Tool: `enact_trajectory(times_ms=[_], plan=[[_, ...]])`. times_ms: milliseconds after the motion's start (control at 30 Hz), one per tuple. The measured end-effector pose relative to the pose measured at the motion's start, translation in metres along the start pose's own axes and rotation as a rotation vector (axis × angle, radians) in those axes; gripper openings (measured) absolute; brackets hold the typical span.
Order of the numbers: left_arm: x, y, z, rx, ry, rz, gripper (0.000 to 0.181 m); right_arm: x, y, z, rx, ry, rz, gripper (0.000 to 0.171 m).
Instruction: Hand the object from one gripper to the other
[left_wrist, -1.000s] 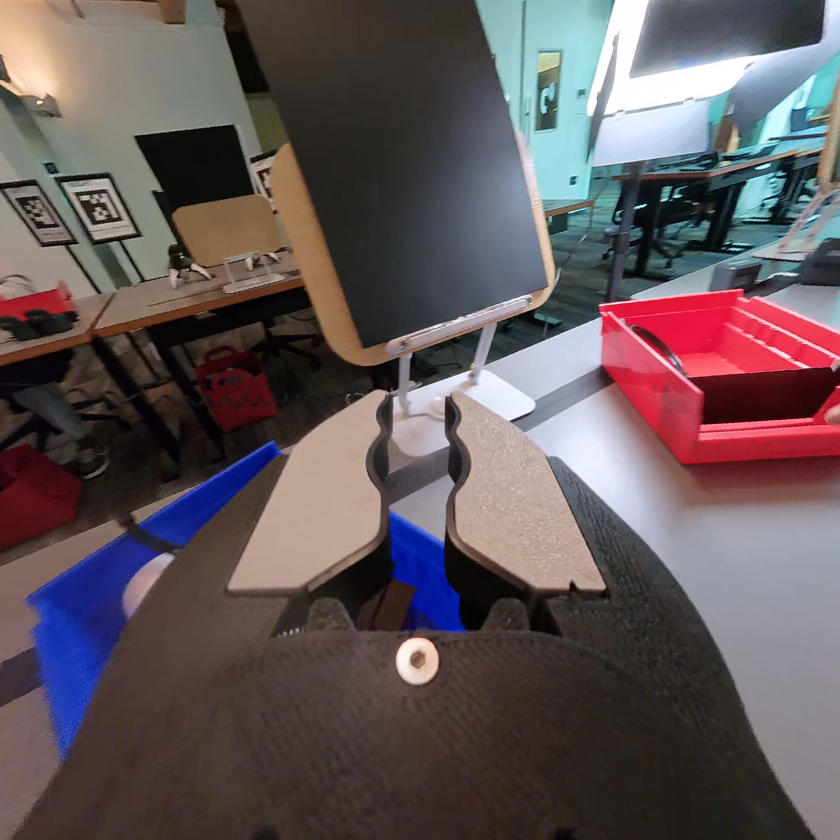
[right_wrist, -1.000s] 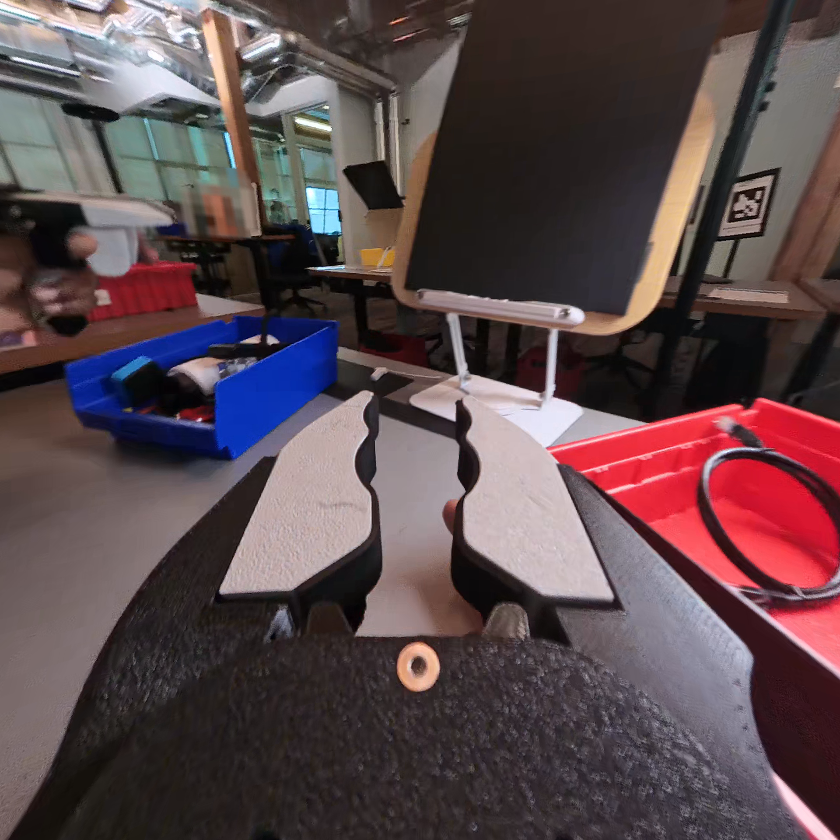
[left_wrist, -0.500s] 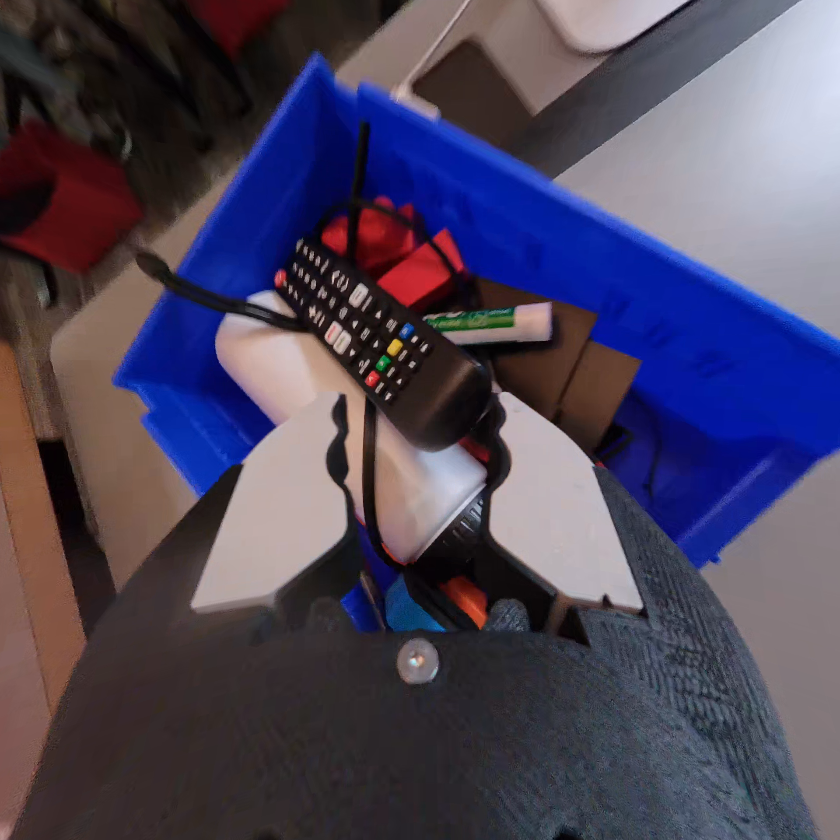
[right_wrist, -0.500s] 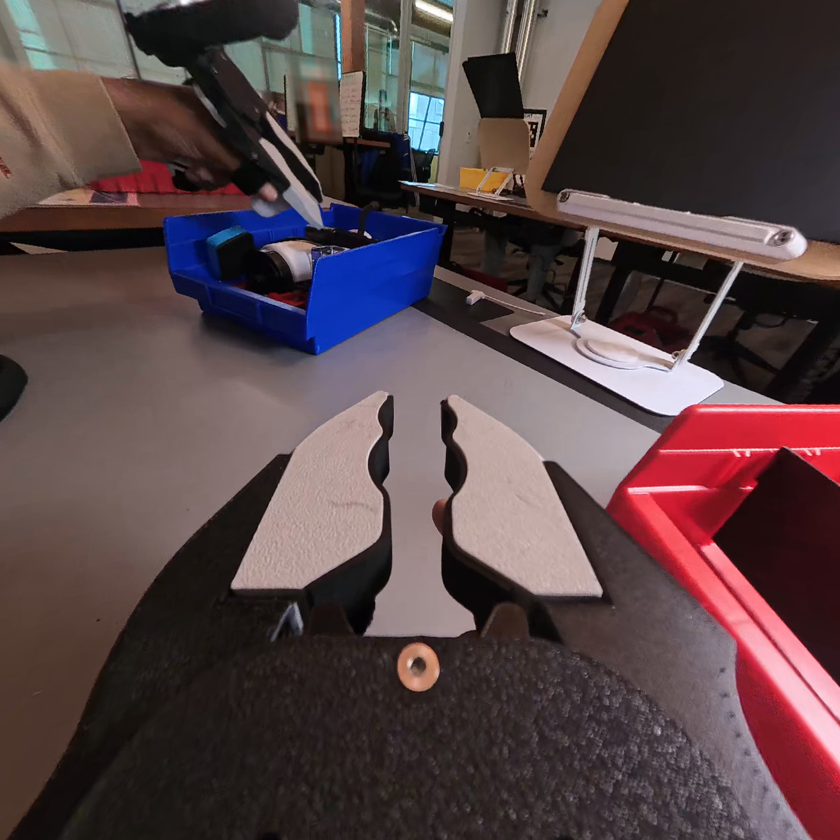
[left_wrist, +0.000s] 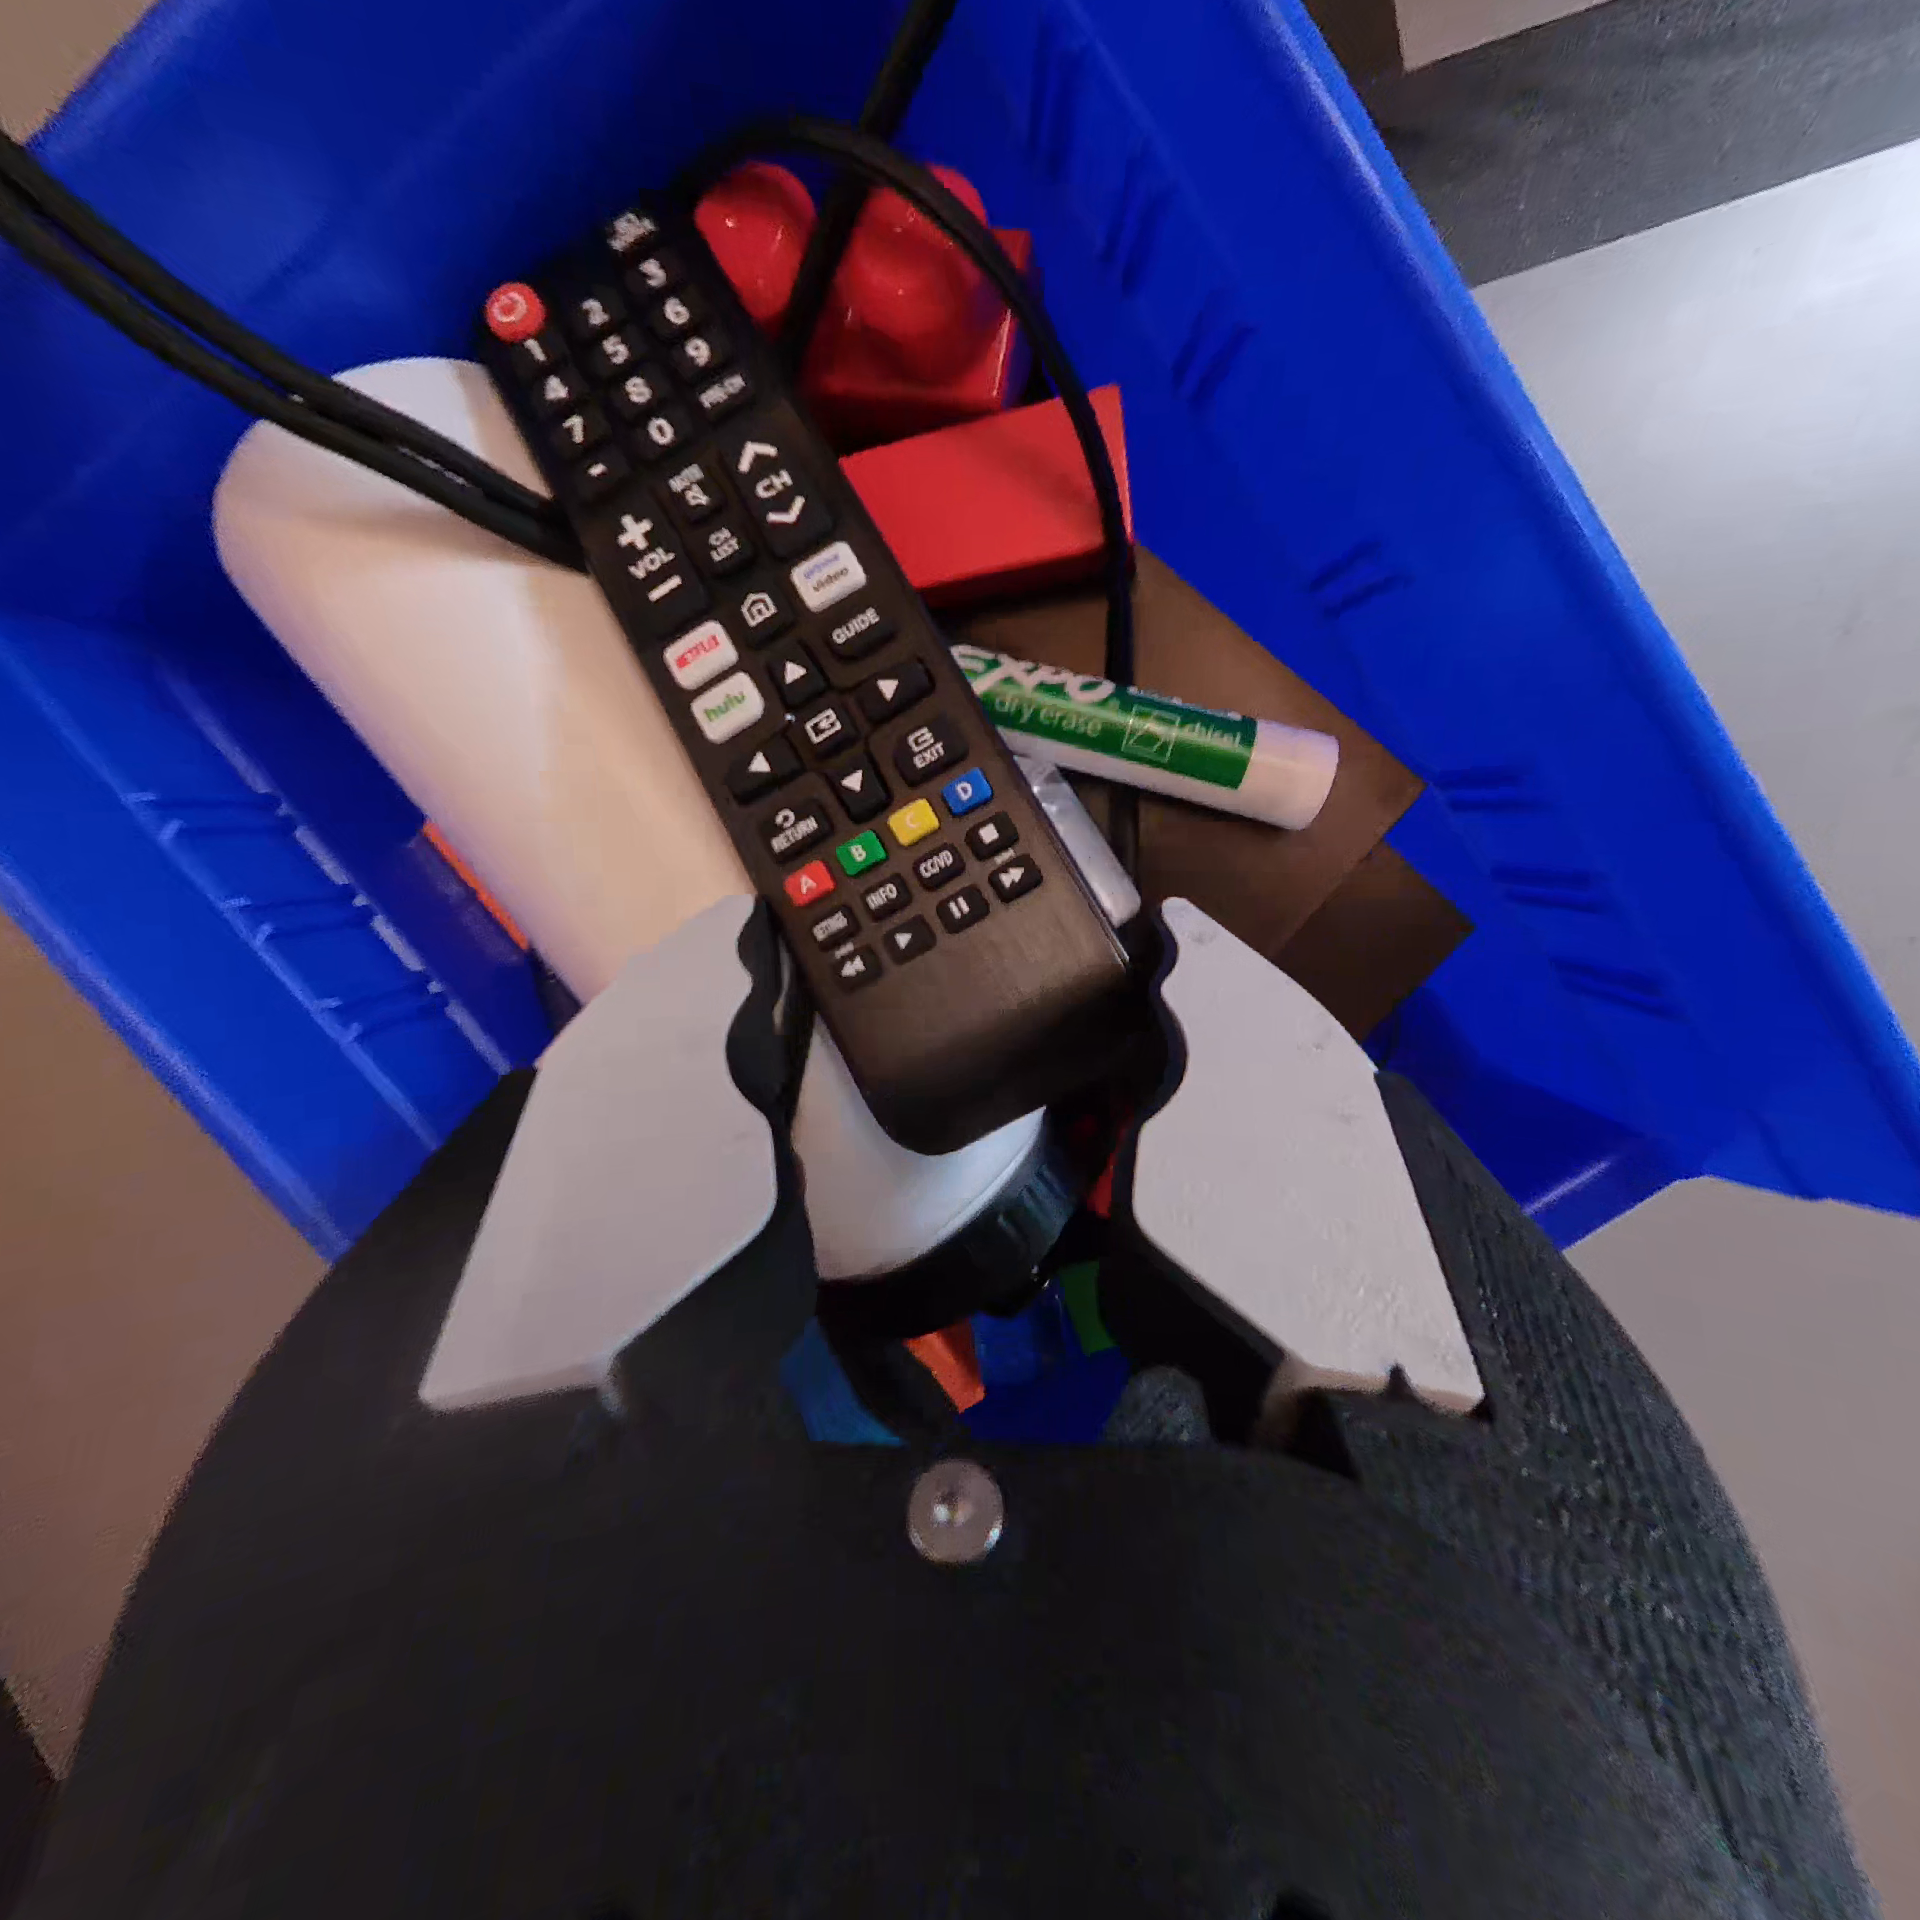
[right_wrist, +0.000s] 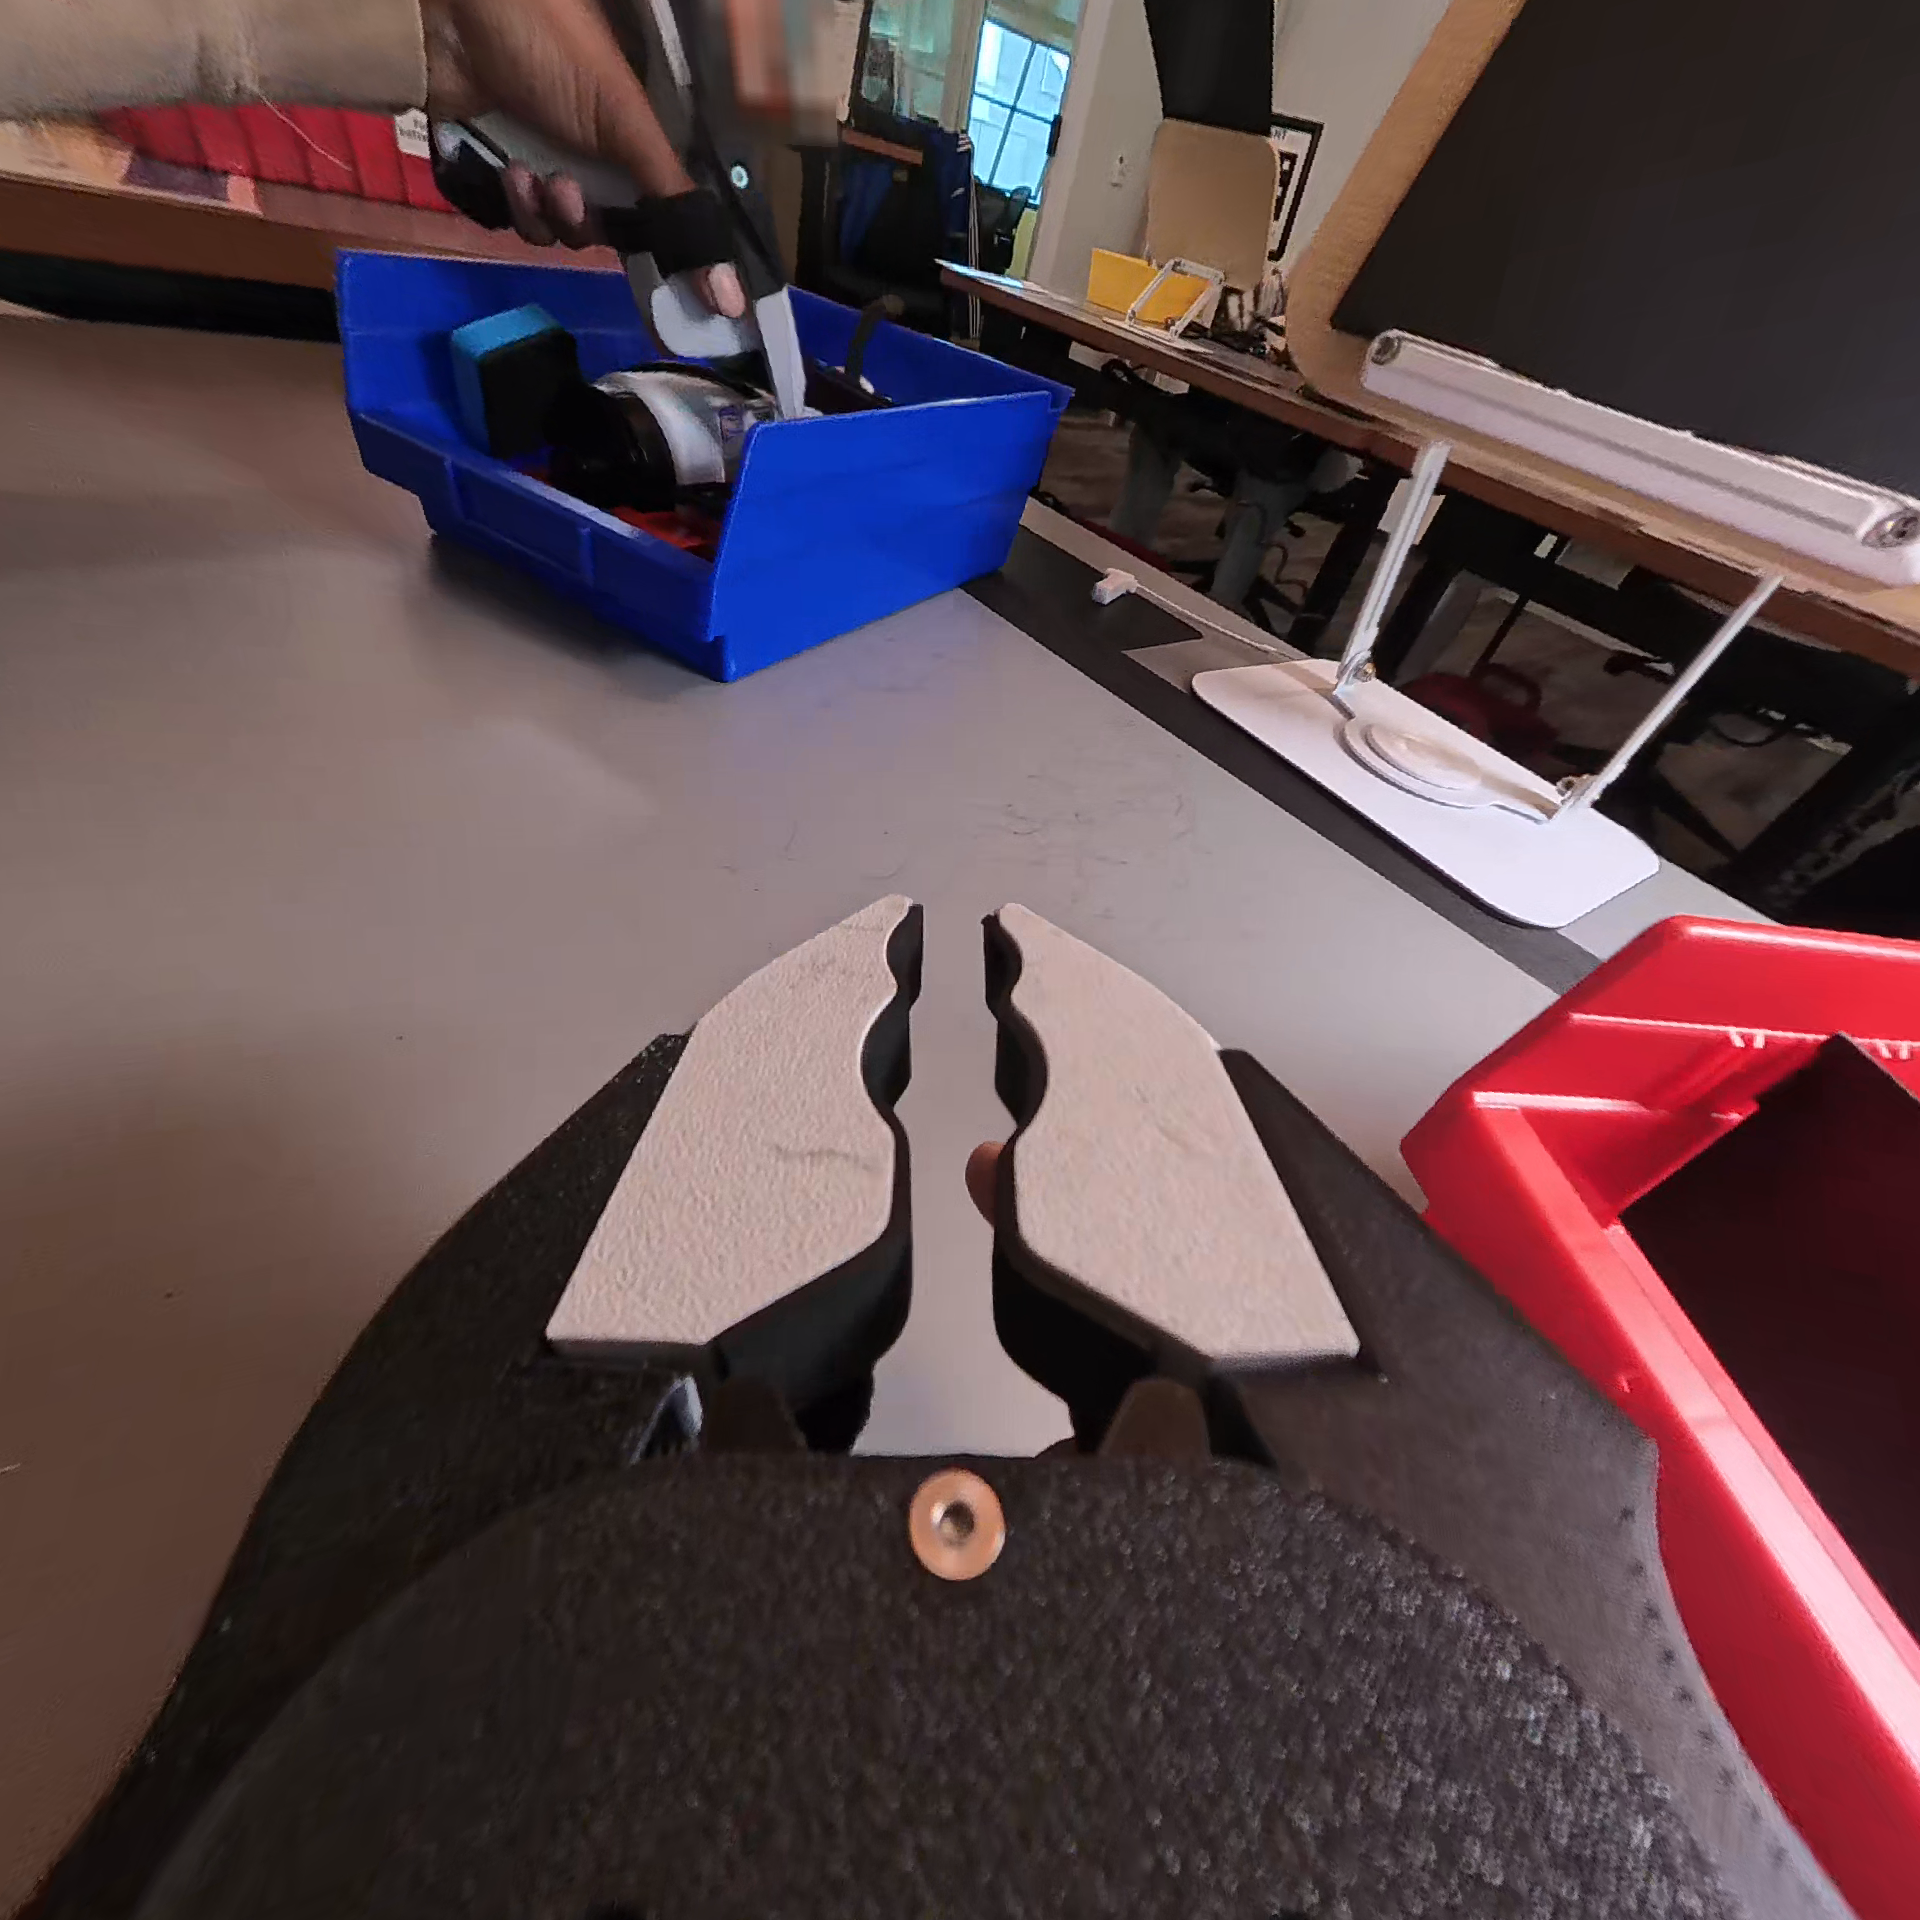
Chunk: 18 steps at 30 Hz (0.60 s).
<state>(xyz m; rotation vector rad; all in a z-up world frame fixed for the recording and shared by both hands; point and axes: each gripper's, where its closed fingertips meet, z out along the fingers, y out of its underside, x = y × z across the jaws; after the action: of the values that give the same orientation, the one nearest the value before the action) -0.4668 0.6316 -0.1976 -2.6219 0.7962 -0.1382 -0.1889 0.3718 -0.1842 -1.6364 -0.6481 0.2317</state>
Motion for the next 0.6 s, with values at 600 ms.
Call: enact_trajectory(times_ms=[600], plan=[[0.038, 0.006, -0.172, 0.736, 0.454, 0.014, 0.035, -0.051, -0.053, 0.016, 0.073, -0.206, 0.159, 0.008]])
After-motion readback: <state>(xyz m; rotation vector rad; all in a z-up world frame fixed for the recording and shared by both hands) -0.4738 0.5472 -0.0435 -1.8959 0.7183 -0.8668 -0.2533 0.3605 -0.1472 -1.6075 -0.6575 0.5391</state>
